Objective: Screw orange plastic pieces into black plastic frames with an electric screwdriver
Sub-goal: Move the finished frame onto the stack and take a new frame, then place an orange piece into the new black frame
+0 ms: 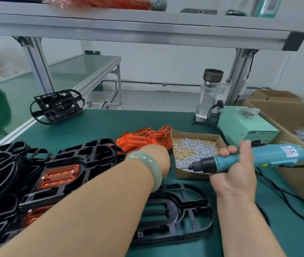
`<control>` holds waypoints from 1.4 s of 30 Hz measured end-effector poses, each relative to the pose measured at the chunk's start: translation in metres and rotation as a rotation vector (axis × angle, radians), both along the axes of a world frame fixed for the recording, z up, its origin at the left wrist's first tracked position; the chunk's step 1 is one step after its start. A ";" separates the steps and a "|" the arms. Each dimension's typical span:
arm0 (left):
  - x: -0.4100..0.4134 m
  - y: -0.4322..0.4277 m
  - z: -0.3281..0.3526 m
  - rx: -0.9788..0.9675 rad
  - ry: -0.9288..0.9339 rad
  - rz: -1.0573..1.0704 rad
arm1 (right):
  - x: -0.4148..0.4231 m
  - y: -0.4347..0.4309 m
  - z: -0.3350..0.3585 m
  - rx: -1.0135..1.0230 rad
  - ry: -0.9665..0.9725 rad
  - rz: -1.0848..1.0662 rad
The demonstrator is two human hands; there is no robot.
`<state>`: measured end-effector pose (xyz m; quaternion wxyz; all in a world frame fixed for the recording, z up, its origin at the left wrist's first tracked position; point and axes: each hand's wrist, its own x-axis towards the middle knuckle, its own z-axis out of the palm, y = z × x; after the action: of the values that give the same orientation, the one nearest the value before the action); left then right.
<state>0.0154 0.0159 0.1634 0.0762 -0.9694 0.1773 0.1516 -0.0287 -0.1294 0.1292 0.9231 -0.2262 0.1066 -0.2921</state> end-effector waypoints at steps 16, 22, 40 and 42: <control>-0.067 0.049 0.054 -0.610 -0.261 -0.023 | -0.002 0.002 0.000 0.013 0.002 0.018; -0.076 0.053 0.049 -0.628 -0.352 -0.069 | -0.001 0.006 -0.002 -0.018 -0.008 0.043; -0.081 0.065 0.038 -1.057 -0.018 0.067 | -0.002 0.009 -0.003 -0.032 -0.012 0.080; -0.081 0.066 0.036 -1.170 0.096 0.100 | -0.003 0.009 -0.002 -0.028 -0.008 0.077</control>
<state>-0.0658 0.0819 0.1993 -0.4866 -0.8496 0.1888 0.0757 -0.0314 -0.1205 0.1270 0.9308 -0.2419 0.0902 -0.2589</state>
